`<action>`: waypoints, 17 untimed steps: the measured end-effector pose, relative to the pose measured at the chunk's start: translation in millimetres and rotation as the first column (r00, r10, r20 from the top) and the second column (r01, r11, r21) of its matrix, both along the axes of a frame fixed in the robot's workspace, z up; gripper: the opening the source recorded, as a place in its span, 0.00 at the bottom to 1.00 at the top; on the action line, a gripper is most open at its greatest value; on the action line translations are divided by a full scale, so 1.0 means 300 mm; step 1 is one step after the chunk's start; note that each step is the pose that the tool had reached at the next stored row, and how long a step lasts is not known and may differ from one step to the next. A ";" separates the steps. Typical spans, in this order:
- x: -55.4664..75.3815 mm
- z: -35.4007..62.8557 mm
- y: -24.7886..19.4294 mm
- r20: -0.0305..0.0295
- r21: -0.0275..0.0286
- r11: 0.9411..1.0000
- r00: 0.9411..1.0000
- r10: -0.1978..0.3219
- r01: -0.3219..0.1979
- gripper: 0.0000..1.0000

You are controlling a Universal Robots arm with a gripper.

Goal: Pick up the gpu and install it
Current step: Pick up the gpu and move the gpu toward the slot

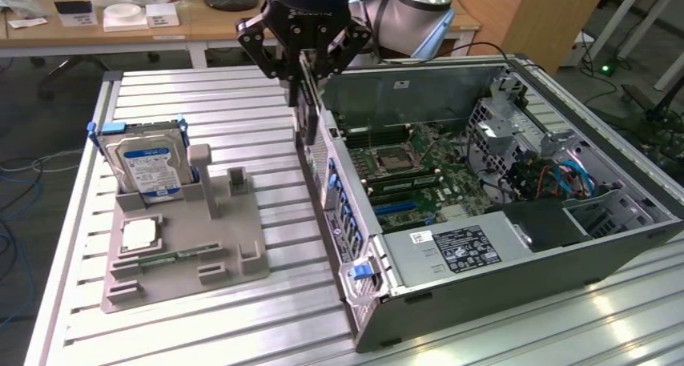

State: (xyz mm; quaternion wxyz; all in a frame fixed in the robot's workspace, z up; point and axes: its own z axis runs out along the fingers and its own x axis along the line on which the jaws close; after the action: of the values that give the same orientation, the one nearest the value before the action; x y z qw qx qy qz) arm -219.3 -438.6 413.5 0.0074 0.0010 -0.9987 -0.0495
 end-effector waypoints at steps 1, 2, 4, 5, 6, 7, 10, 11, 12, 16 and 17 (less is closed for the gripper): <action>0.002 0.000 0.000 0.000 0.000 1.000 1.000 0.000 0.000 0.28; 0.003 0.000 0.000 0.000 0.000 1.000 1.000 0.000 0.000 0.28; 0.006 0.000 0.000 0.000 0.000 1.000 1.000 0.000 0.000 0.28; 0.008 0.000 0.000 0.000 0.000 1.000 1.000 0.000 0.000 0.28; 0.010 0.000 0.000 0.000 0.000 1.000 1.000 0.000 0.000 0.28; 0.012 0.000 0.000 0.000 0.000 1.000 1.000 0.000 0.000 0.28; 0.018 0.000 0.000 0.000 0.000 1.000 1.000 0.000 0.000 0.28; 0.020 0.000 0.000 0.000 0.000 1.000 1.000 0.000 0.000 0.28; 0.023 0.000 0.000 0.000 0.000 1.000 1.000 0.000 0.000 0.28; 0.031 0.000 0.000 0.000 0.000 1.000 1.000 0.000 0.000 0.28; 0.032 0.000 0.000 0.000 0.000 1.000 1.000 0.000 0.000 0.28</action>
State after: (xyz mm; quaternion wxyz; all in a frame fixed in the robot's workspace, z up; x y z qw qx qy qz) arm -209.6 -438.6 413.4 0.0074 0.0010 -0.9987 -0.0495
